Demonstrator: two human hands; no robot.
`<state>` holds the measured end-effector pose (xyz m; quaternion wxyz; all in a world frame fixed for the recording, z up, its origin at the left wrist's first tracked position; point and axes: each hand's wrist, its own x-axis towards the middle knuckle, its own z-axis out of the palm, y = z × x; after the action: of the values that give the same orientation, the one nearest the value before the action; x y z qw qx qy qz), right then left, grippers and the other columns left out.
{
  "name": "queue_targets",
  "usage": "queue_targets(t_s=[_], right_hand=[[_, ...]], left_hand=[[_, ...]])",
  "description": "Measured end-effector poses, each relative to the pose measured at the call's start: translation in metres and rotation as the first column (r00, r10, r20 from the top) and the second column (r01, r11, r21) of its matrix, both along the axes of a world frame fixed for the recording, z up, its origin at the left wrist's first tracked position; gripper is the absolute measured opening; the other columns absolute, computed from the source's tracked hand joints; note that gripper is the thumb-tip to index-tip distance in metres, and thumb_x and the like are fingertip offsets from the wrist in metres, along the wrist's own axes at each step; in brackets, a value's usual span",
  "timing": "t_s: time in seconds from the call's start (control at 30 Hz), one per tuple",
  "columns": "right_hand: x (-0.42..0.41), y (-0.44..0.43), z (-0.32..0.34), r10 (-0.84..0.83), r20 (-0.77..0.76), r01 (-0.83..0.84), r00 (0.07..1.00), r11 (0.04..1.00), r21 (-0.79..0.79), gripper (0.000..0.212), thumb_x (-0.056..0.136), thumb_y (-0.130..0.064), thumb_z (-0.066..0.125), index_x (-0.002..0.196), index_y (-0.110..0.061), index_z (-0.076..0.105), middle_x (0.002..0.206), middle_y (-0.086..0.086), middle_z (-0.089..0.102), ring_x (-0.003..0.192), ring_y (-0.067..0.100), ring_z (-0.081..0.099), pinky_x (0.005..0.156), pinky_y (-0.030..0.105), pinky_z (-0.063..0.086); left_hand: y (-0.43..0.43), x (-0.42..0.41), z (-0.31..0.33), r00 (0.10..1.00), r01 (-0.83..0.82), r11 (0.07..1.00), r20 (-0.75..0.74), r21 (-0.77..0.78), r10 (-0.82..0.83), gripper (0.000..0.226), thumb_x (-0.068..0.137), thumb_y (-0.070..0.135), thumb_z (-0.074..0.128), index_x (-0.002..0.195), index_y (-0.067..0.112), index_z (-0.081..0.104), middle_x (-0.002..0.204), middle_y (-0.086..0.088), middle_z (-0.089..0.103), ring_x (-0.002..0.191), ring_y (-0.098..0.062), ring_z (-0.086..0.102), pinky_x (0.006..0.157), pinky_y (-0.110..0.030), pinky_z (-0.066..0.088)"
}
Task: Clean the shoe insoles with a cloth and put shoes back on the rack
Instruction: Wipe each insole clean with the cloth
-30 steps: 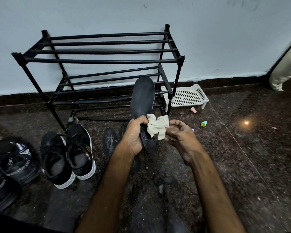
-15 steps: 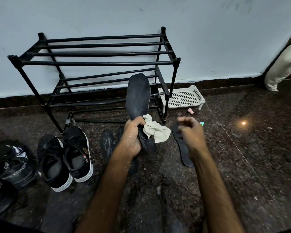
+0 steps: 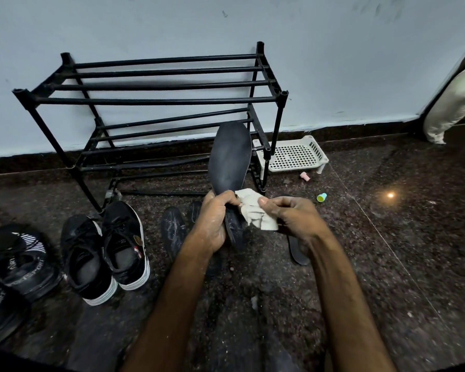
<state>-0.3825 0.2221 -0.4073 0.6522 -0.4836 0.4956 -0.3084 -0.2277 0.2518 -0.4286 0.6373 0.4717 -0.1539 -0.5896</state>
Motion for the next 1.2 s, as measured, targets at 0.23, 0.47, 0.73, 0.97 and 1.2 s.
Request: queue_targets(t_s=[0.23,0.47,0.73,0.97,1.2], right_hand=[[-0.014,-0.009,0.010,-0.269,0.240,0.265,0.933,0.963,0.048,0.008,0.090,-0.009,0.067,0.097,-0.007,0.065,0.087,0.008,0.075,0.069,0.013,0.071,0.070,0.031,0.059],[0.006,-0.025,0.036,-0.576,-0.232,0.105,0.784,0.491,-0.865,0.021,0.089,-0.021,0.069,0.106,-0.012,0.061,0.100,-0.004,0.059,0.087,0.011,0.058,0.074,0.016,0.048],[0.023,-0.019,0.002,-0.132,-0.529,-0.377,0.838,0.560,-0.738,0.015,0.087,-0.010,0.070,0.101,-0.011,0.072,0.098,0.004,0.065,0.093,0.020,0.062,0.086,0.035,0.049],[0.017,0.003,0.012,0.325,-0.628,-0.652,0.707,0.645,-0.400,0.015,0.082,-0.007,0.077,0.090,-0.019,0.075,0.088,-0.005,0.070,0.079,0.004,0.062,0.074,0.012,0.046],[-0.014,0.013,0.031,0.618,-0.437,-0.725,0.654,0.677,-0.128,0.014,0.084,-0.002,0.072,0.096,-0.009,0.072,0.085,0.008,0.070,0.077,0.012,0.062,0.075,0.025,0.053]], left_hand=[[0.008,0.008,0.002,0.976,0.217,0.976,0.018,0.007,-0.217,0.049,0.103,0.040,0.041,0.109,-0.001,0.066,0.096,-0.016,0.071,0.060,-0.021,0.062,0.043,-0.028,0.050],[0.010,-0.008,-0.004,0.946,0.318,0.944,-0.033,-0.086,-0.322,0.055,0.097,0.050,0.037,0.124,0.008,0.062,0.127,-0.014,0.066,0.111,-0.031,0.065,0.083,-0.046,0.059],[0.010,-0.015,-0.011,0.940,0.184,0.972,-0.264,-0.146,-0.218,0.052,0.098,0.048,0.038,0.120,0.009,0.064,0.108,-0.013,0.072,0.094,-0.023,0.071,0.081,-0.034,0.059],[0.005,-0.008,-0.016,0.891,0.069,0.977,-0.428,-0.204,-0.152,0.079,0.097,0.065,0.026,0.131,0.002,0.058,0.129,-0.019,0.063,0.117,-0.030,0.062,0.101,-0.044,0.049],[0.004,0.002,-0.017,0.875,-0.052,0.959,-0.476,-0.278,-0.091,0.066,0.101,0.059,0.025,0.135,0.010,0.054,0.139,-0.010,0.058,0.129,-0.028,0.055,0.101,-0.053,0.048]])
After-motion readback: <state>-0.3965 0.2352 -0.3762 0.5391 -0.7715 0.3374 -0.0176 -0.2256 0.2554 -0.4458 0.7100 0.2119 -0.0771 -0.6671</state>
